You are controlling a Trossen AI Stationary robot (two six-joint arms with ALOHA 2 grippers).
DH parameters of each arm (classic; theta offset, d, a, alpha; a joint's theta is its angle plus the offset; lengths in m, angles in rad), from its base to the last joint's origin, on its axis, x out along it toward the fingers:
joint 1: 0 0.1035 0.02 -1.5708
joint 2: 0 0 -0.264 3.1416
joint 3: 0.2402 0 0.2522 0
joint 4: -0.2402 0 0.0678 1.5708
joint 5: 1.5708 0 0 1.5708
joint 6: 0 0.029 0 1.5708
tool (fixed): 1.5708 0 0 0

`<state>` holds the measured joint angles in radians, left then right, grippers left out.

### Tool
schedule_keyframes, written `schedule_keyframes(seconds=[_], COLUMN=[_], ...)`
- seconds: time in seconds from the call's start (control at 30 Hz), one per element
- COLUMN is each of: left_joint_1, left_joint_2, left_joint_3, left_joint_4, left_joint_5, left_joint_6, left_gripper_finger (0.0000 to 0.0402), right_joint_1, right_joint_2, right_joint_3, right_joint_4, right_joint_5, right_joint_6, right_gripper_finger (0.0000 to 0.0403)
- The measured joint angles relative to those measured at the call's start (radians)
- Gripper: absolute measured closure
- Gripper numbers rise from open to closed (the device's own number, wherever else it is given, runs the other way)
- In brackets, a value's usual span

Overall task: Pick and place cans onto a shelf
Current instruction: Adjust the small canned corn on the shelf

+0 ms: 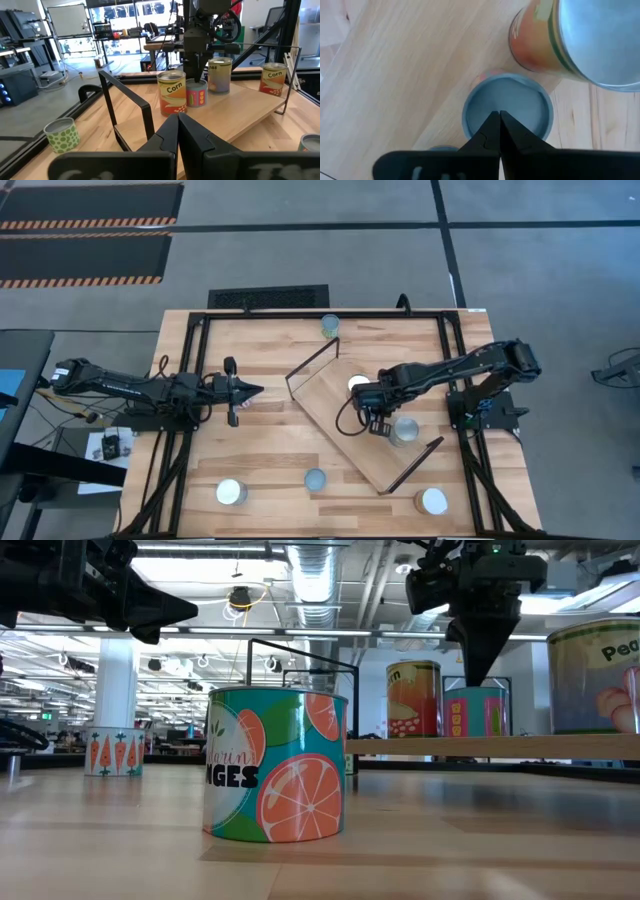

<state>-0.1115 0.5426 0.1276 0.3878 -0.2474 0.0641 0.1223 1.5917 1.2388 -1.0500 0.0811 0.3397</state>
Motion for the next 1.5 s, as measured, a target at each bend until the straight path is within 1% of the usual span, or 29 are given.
schedule_keyframes(seconds=[0.33, 0.6, 0.87, 1.27, 1.37, 1.5], left_joint_1=[0.000, 0.000, 0.000, 0.000, 0.000, 0.000], left_joint_2=[0.000, 0.000, 0.000, 0.000, 0.000, 0.000], left_joint_3=[0.000, 0.000, 0.000, 0.000, 0.000, 0.000], left_joint_4=[0.000, 0.000, -0.001, -0.001, -0.001, -0.001], left_joint_5=[0.000, 0.000, 0.000, 0.000, 0.000, 0.000], left_joint_6=[-0.009, -0.009, -0.009, -0.009, -0.009, -0.009], left_gripper_finger=[0.0401, 0.0401, 0.0401, 0.0401, 0.0401, 0.0401], right_joint_1=[-0.003, -0.014, -0.013, -0.011, -0.011, 0.002], right_joint_2=[0.000, 0.000, 0.000, 0.000, 0.000, -0.001], right_joint_3=[0.000, 0.000, 0.000, -0.001, -0.025, -0.039], right_joint_4=[0.014, 0.015, -0.027, -0.048, -0.035, -0.036], right_joint_5=[0.028, 0.030, 0.023, -0.025, -0.055, -0.055], right_joint_6=[0.008, 0.042, 0.053, 0.055, 0.055, 0.056], right_gripper_finger=[0.0388, 0.0389, 0.0389, 0.0390, 0.0390, 0.0390])
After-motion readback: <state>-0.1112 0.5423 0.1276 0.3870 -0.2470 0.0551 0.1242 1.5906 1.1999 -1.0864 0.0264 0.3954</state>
